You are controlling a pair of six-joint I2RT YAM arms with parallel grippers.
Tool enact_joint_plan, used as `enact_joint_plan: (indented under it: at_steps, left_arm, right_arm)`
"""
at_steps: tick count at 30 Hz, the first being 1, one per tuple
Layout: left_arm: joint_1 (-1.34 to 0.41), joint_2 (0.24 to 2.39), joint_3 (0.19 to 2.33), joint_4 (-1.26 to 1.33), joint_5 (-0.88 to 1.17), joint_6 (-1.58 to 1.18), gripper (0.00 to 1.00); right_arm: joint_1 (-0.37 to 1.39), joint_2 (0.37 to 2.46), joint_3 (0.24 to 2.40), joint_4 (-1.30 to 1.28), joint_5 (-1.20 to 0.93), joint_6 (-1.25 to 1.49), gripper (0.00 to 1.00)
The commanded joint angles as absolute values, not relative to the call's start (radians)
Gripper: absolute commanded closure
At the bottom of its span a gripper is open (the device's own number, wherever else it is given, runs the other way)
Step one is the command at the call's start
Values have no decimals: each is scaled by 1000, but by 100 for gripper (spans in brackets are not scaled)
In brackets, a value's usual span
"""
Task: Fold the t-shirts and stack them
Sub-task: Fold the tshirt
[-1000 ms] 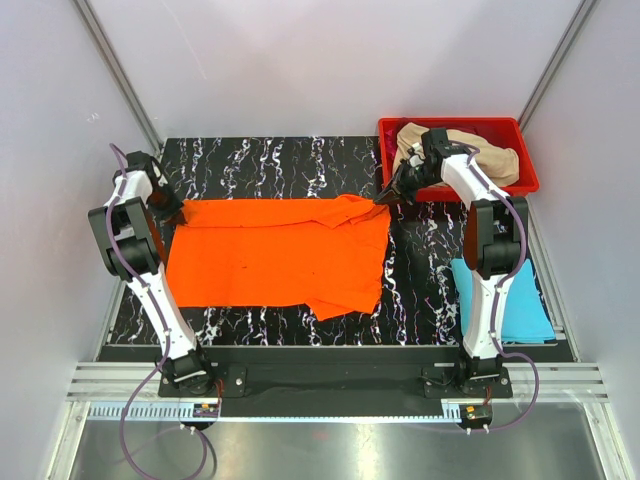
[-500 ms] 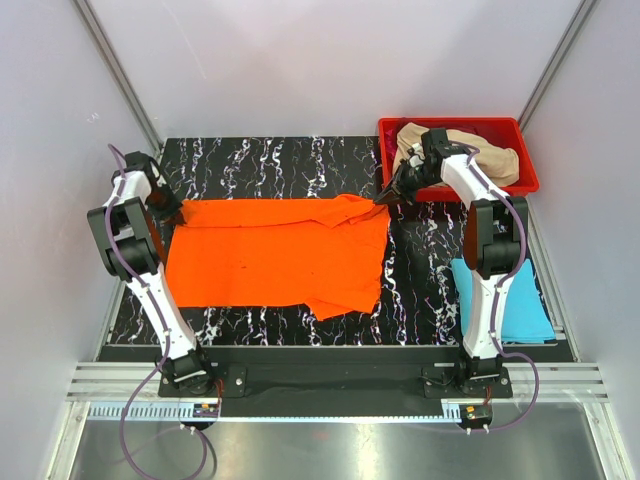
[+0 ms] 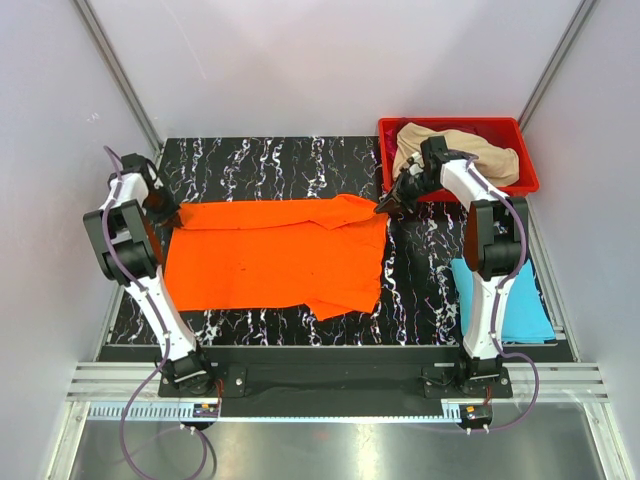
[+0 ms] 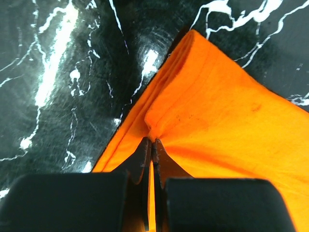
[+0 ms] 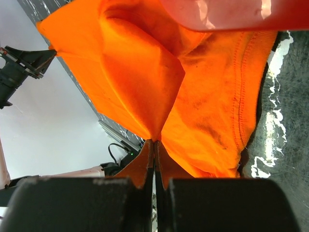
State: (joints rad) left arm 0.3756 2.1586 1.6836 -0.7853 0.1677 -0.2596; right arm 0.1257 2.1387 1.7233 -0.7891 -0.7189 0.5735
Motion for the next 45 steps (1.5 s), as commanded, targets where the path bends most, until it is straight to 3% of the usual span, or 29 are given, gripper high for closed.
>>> enact_joint_plan:
  at_steps: [1,28,33,37,40,45]
  left_arm:
    - [385,2077,1686,-764,150,-261,99]
    - [393,2068,1611,-770,92,-242,100]
    - [391,2095,1635,-782,77,-245,90]
    - [387,2069,1634,-778,64,-252,72]
    - [384,2042,1647,-779,71,-264,65]
    - [371,1987,1670,-782,81,-296,64]
  right_arm:
    - [133,2063,1710,-775,-719,557,100]
    - [135,2062,1634,-758,-732,558,100]
    - [137,2101,1652,-781,-721,535,100]
    - [146,2112,1672,-834,-701,496,100]
    - [164,2112,1663,-850,-706,479,100]
    - [199,2091,1643,-862,-710,480,100]
